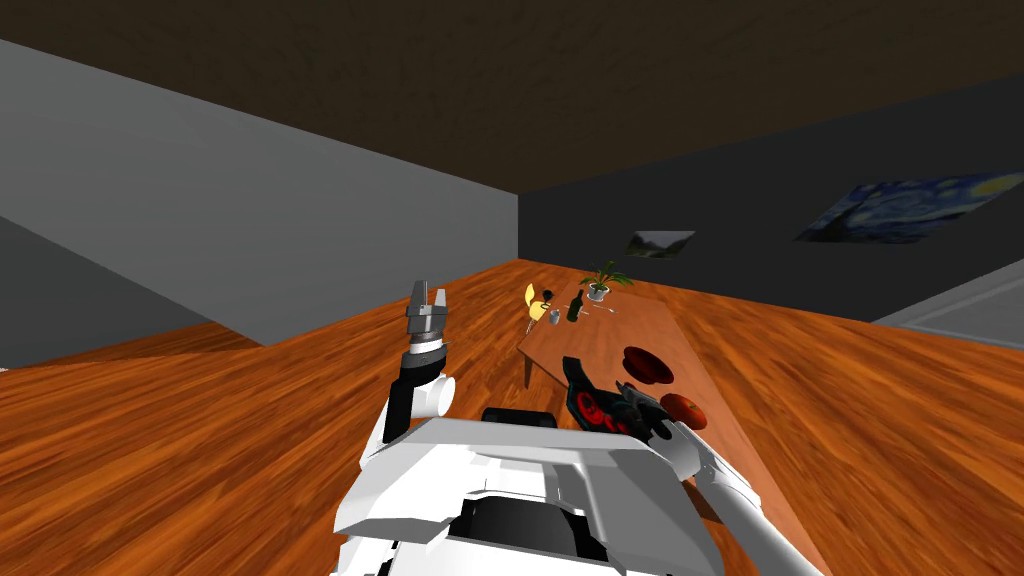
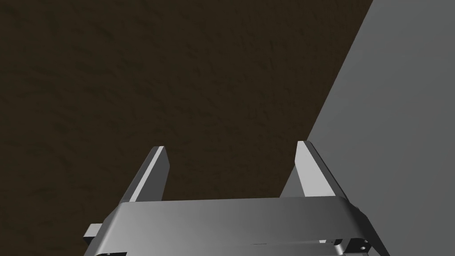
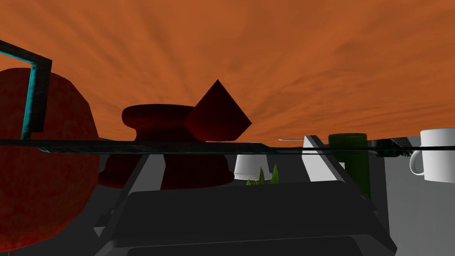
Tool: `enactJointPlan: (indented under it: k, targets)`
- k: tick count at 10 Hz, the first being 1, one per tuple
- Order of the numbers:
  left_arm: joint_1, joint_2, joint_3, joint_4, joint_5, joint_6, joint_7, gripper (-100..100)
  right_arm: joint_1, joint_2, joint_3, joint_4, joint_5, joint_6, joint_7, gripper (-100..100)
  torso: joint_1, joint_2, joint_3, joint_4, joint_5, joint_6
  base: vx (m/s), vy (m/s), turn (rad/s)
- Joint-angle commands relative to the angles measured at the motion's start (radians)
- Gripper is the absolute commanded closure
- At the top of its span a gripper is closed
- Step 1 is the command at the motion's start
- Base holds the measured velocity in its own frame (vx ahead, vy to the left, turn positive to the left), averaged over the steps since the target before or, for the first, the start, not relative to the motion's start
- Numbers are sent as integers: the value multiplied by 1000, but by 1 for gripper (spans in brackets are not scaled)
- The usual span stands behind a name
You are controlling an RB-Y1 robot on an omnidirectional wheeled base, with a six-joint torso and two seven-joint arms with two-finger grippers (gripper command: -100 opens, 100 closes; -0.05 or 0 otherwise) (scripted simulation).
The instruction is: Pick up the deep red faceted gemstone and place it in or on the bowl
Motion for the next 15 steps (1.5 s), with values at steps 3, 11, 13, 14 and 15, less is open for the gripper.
enactJointPlan:
  k: [3,11,13,14,15]
  targets:
    - [0,0,0,0,0,0,0,0,-16,-19,-2,64,19,12,21,-100,-2,1,1,0,0,0,21,29,35]
    - [0,0,0,0,0,0,0,0,-39,28,-40,97,97,21,65,-100,-9,-3,-2,-1,-3,0,35,-9,-22]
    - [0,0,0,0,0,0,0,0,-41,34,-40,91,101,26,67,-100,-9,-2,-2,-1,-3,0,38,-38,-36]
    - [0,0,0,0,0,0,0,0,-42,36,-41,91,103,27,69,100,-8,-1,-1,-1,-3,0,0,0,0]
    - [0,0,0,0,0,0,0,0,-42,36,-41,91,103,27,69,100,-6,1,0,0,-3,0,0,0,0]
